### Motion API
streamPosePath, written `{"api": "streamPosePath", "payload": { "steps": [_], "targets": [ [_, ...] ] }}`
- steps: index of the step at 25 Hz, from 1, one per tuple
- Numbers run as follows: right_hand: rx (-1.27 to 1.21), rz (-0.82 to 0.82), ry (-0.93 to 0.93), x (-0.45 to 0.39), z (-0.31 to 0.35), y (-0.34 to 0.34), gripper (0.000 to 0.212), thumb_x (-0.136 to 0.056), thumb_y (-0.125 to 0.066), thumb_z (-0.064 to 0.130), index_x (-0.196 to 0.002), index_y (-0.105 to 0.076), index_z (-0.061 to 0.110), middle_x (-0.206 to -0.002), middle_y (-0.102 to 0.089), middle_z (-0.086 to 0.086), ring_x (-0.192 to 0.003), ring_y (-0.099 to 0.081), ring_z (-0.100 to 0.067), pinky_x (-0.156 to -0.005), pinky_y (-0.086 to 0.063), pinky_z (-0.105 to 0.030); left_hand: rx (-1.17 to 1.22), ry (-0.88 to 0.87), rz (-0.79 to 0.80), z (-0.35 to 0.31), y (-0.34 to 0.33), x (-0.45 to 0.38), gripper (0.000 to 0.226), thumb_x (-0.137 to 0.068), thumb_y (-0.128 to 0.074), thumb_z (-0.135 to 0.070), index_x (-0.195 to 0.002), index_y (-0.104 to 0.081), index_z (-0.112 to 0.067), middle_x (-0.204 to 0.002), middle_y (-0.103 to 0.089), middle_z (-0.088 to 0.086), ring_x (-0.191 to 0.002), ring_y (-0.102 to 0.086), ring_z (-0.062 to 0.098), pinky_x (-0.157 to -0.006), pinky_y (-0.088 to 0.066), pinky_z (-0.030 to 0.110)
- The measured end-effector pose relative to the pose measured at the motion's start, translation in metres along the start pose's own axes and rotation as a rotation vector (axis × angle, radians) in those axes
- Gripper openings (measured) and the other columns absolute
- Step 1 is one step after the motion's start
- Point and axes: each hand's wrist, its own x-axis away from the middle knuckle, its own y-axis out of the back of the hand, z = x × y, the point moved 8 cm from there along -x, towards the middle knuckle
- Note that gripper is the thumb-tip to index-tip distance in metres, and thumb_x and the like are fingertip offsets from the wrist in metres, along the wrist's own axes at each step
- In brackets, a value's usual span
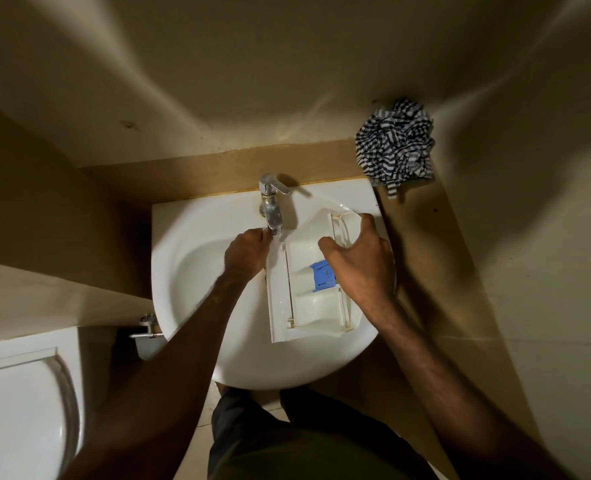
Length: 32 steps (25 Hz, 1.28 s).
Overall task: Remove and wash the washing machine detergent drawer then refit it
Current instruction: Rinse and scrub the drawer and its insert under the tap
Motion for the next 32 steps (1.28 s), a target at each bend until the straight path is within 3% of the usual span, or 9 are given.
{"api": "streamPosePath", "payload": {
  "steps": [3,9,11,15,18,20,23,28,32],
  "targets": [
    [0.003,-0.02,0.002,0.002,0.002,0.0,0.071,-0.071,-0.062,0.053,-0.136,-0.05,0.027,-0.11,-0.07,-0.001,-0.1,-0.062,-0.026,-0.089,-0.055,-0.042,0.047,0.015,-0.027,0.002,0.0,0.001,0.048,-0.109,-0.044,-0.04,-0.082,-0.061,-0.005,-0.088,-0.075,0.021,-0.082,-0.073,0.039,-0.082,-0.061,0.047],
    [-0.014,-0.015,-0.044,-0.005,-0.003,0.004,0.07,-0.073,-0.068,0.047,-0.138,-0.052,0.026,-0.113,-0.07,-0.004,-0.104,-0.066,-0.031,-0.09,-0.058,-0.048,0.394,-0.041,0.303,0.005,-0.024,0.017,0.029,-0.109,-0.051,-0.029,-0.127,-0.052,-0.006,-0.116,-0.069,0.022,-0.099,-0.074,0.04,-0.075,-0.063,0.061],
    [-0.009,-0.044,-0.032,0.001,0.0,0.003,0.07,-0.071,-0.066,0.05,-0.136,-0.052,0.028,-0.111,-0.071,-0.003,-0.102,-0.066,-0.031,-0.09,-0.057,-0.047,0.37,-0.04,0.267,0.011,-0.029,0.022,0.028,-0.109,-0.051,-0.03,-0.124,-0.053,-0.006,-0.113,-0.068,0.022,-0.097,-0.073,0.041,-0.074,-0.063,0.061],
    [-0.068,-0.084,-0.044,0.018,-0.005,-0.003,0.065,-0.072,-0.066,0.051,-0.13,-0.051,0.027,-0.103,-0.07,0.0,-0.095,-0.068,-0.029,-0.086,-0.059,-0.046,0.064,-0.078,-0.097,0.007,-0.01,0.015,0.04,-0.11,-0.045,-0.04,-0.094,-0.06,-0.006,-0.093,-0.07,0.019,-0.089,-0.067,0.042,-0.072,-0.053,0.044],
    [-0.1,-0.139,-0.061,0.025,-0.014,-0.003,0.056,-0.078,-0.074,0.05,-0.123,-0.054,0.023,-0.095,-0.063,0.008,-0.093,-0.069,-0.026,-0.083,-0.06,-0.043,0.11,-0.07,-0.132,0.001,-0.009,0.007,0.042,-0.108,-0.051,-0.04,-0.072,-0.051,-0.02,-0.076,-0.062,0.011,-0.082,-0.064,0.039,-0.066,-0.038,0.035],
    [-0.111,-0.201,-0.048,0.027,-0.017,0.002,0.055,-0.081,-0.078,0.05,-0.123,-0.056,0.023,-0.094,-0.059,0.012,-0.091,-0.066,-0.02,-0.083,-0.058,-0.039,0.172,-0.106,-0.056,0.0,-0.016,0.002,0.036,-0.108,-0.053,-0.04,-0.079,-0.055,-0.02,-0.078,-0.061,0.005,-0.081,-0.063,0.034,-0.068,-0.038,0.034],
    [-0.136,-0.241,-0.041,0.028,-0.018,0.005,0.056,-0.081,-0.079,0.052,-0.124,-0.058,0.024,-0.098,-0.066,0.009,-0.089,-0.062,-0.016,-0.084,-0.056,-0.038,0.176,-0.13,0.022,0.0,-0.025,0.006,0.031,-0.11,-0.05,-0.032,-0.104,-0.063,-0.004,-0.098,-0.07,0.015,-0.094,-0.065,0.037,-0.076,-0.045,0.037],
    [-0.164,-0.238,-0.092,0.024,-0.016,0.005,0.054,-0.08,-0.077,0.054,-0.121,-0.06,0.024,-0.092,-0.062,0.011,-0.094,-0.069,-0.024,-0.081,-0.054,-0.034,0.2,-0.068,-0.207,-0.004,-0.01,0.011,0.046,-0.105,-0.055,-0.049,-0.095,-0.07,-0.007,-0.087,-0.074,0.016,-0.082,-0.066,0.037,-0.073,-0.054,0.043],
    [-0.178,-0.241,-0.116,0.021,-0.018,0.006,0.055,-0.08,-0.077,0.056,-0.122,-0.06,0.025,-0.098,-0.069,0.006,-0.096,-0.07,-0.024,-0.084,-0.057,-0.039,0.34,-0.087,-0.037,-0.001,-0.024,0.004,0.03,-0.104,-0.06,-0.043,-0.096,-0.069,-0.016,-0.087,-0.071,0.004,-0.086,-0.066,0.03,-0.069,-0.049,0.034]
  ]
}}
